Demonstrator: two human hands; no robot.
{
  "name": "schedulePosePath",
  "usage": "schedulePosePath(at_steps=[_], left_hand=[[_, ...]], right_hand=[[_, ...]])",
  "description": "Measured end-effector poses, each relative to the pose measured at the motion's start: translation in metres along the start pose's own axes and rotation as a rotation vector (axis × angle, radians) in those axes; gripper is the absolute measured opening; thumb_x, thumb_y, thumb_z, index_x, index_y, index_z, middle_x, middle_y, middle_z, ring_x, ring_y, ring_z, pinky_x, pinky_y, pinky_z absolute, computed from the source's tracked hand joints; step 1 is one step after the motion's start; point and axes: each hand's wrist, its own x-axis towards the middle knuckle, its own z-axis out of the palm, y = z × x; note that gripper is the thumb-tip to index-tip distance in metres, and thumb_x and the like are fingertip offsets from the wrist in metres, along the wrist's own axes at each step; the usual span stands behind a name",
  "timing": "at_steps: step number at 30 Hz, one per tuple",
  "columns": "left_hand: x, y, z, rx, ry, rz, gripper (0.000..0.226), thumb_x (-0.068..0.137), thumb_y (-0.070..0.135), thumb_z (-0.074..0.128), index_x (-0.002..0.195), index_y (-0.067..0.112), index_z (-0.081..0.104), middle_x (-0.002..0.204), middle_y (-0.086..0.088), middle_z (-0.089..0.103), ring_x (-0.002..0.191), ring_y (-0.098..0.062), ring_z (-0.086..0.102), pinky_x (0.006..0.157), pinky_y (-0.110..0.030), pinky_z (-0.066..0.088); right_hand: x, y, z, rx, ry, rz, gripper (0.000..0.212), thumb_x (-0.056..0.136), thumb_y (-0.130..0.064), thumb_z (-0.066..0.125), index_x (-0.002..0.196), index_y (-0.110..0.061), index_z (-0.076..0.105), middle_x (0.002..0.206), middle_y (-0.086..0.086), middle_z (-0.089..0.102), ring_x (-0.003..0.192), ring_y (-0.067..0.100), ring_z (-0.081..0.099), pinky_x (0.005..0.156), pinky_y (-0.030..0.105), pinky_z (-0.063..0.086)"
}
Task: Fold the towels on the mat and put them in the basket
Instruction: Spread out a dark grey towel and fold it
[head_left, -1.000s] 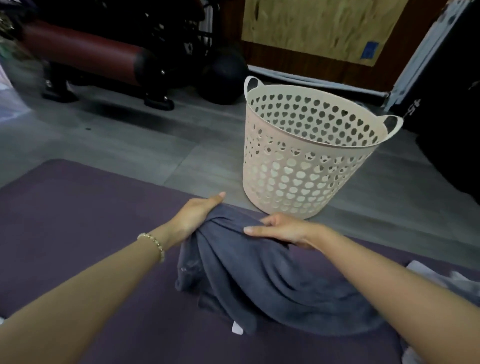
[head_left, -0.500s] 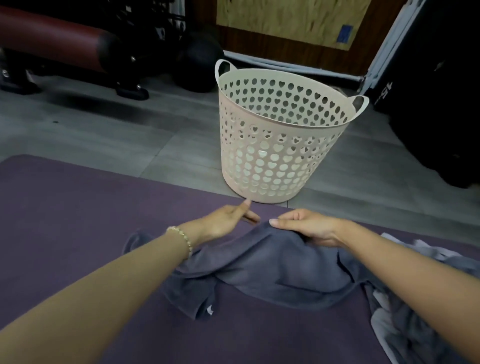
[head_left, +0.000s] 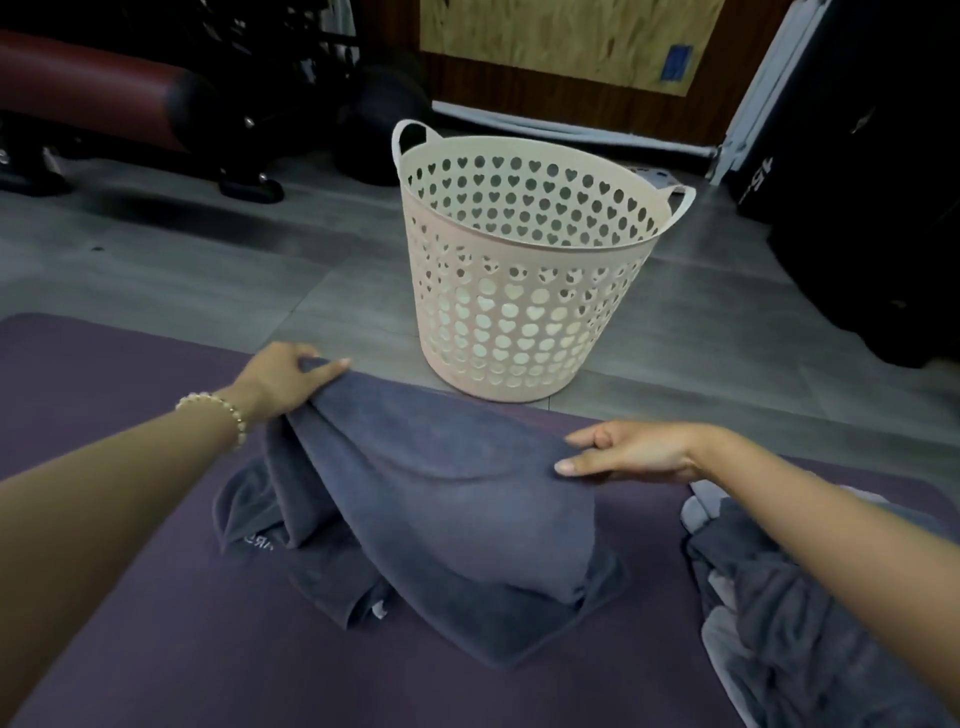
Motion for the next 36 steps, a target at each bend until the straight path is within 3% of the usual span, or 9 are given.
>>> schedulePosePath(at_steps=[3, 7, 9, 15, 21, 24, 31, 34, 36], left_hand=[[-0.002, -0.022, 0.015, 0.172, -0.009, -0.097, 0.044, 0.092, 0.05, 0.05, 0.085, 0.007, 0.059, 0.092, -0.016, 0.065, 0.094, -0.036, 0.059, 0.077, -0.037, 0.045], [-0.019, -0.028, 0.062, 0.298, -0.188, -0.1, 0.06, 0.094, 0.054, 0.038, 0.131, 0.009, 0.049, 0.137, -0.016, 0.048, 0.126, -0.036, 0.045, 0.106, -0.043, 0.036], [-0.027, -0.014, 0.09, 0.233, -0.286, 0.027, 0.057, 0.096, 0.051, 0.036, 0.135, 0.011, 0.047, 0.141, -0.01, 0.046, 0.129, -0.028, 0.043, 0.109, -0.037, 0.032], [-0.053, 0.03, 0.203, 0.178, -0.665, 0.056, 0.059, 0.101, 0.048, 0.023, 0.131, 0.005, 0.051, 0.139, -0.011, 0.05, 0.128, -0.026, 0.045, 0.107, -0.03, 0.03], [-0.066, 0.006, 0.244, 0.302, -0.713, -0.015, 0.057, 0.103, 0.041, 0.02, 0.119, 0.001, 0.058, 0.128, -0.017, 0.058, 0.12, -0.03, 0.051, 0.1, -0.029, 0.034], [-0.06, -0.015, 0.245, 0.134, -0.757, 0.049, 0.041, 0.096, 0.049, 0.041, 0.079, 0.017, 0.059, 0.085, -0.002, 0.062, 0.085, -0.017, 0.056, 0.079, -0.027, 0.04], [-0.068, -0.014, 0.194, -0.477, -0.442, 0.181, 0.038, 0.093, 0.022, 0.057, 0.058, 0.009, 0.049, 0.054, 0.007, 0.045, 0.051, 0.002, 0.04, 0.056, -0.015, 0.034], [-0.056, 0.004, 0.15, -0.438, -0.548, 0.095, 0.045, 0.091, 0.042, 0.055, 0.073, 0.003, 0.065, 0.063, 0.01, 0.061, 0.06, -0.001, 0.055, 0.061, -0.014, 0.044], [-0.044, 0.018, 0.115, -0.298, -0.692, 0.076, 0.048, 0.087, 0.055, 0.054, 0.086, 0.01, 0.072, 0.075, 0.011, 0.069, 0.068, -0.001, 0.062, 0.065, -0.012, 0.047]], right_hand=[[0.034, 0.009, 0.024, 0.09, 0.032, -0.036, 0.041, 0.085, -0.028, 0.064, 0.122, -0.013, 0.059, 0.125, 0.006, 0.063, 0.115, 0.016, 0.06, 0.099, 0.027, 0.047], [0.069, 0.059, 0.024, 0.084, 0.469, -0.038, 0.008, 0.089, -0.023, 0.065, 0.097, -0.021, 0.064, 0.104, 0.0, 0.066, 0.097, 0.014, 0.061, 0.082, 0.024, 0.047], [0.076, 0.099, 0.019, 0.092, 0.6, 0.021, 0.015, 0.088, -0.025, 0.067, 0.1, -0.017, 0.064, 0.105, 0.001, 0.063, 0.096, 0.013, 0.057, 0.076, 0.023, 0.043], [0.085, 0.198, 0.018, 0.037, 0.692, 0.246, 0.045, 0.084, -0.037, 0.069, 0.115, -0.007, 0.06, 0.111, 0.006, 0.06, 0.101, 0.016, 0.054, 0.086, 0.021, 0.038], [0.078, 0.228, 0.039, -0.14, 0.627, 0.366, 0.053, 0.074, -0.07, 0.056, 0.065, -0.018, 0.061, 0.067, -0.003, 0.061, 0.069, 0.014, 0.055, 0.068, 0.03, 0.043], [0.073, 0.225, 0.044, -0.117, 0.577, 0.273, 0.061, 0.053, -0.085, 0.057, 0.052, -0.023, 0.057, 0.056, -0.013, 0.054, 0.063, 0.006, 0.051, 0.065, 0.026, 0.04], [0.052, 0.158, 0.053, 0.276, 0.391, 0.082, 0.024, 0.087, -0.031, 0.065, 0.07, -0.016, 0.071, 0.074, 0.0, 0.073, 0.064, 0.008, 0.067, 0.056, 0.017, 0.049], [0.033, 0.117, 0.048, 0.335, 0.415, 0.003, 0.023, 0.079, -0.038, 0.069, 0.081, -0.016, 0.073, 0.078, 0.001, 0.073, 0.068, 0.009, 0.068, 0.058, 0.017, 0.05], [0.014, 0.086, 0.042, 0.309, 0.406, -0.033, 0.057, 0.06, -0.055, 0.081, 0.096, -0.012, 0.072, 0.091, 0.006, 0.074, 0.08, 0.013, 0.069, 0.067, 0.02, 0.052]])
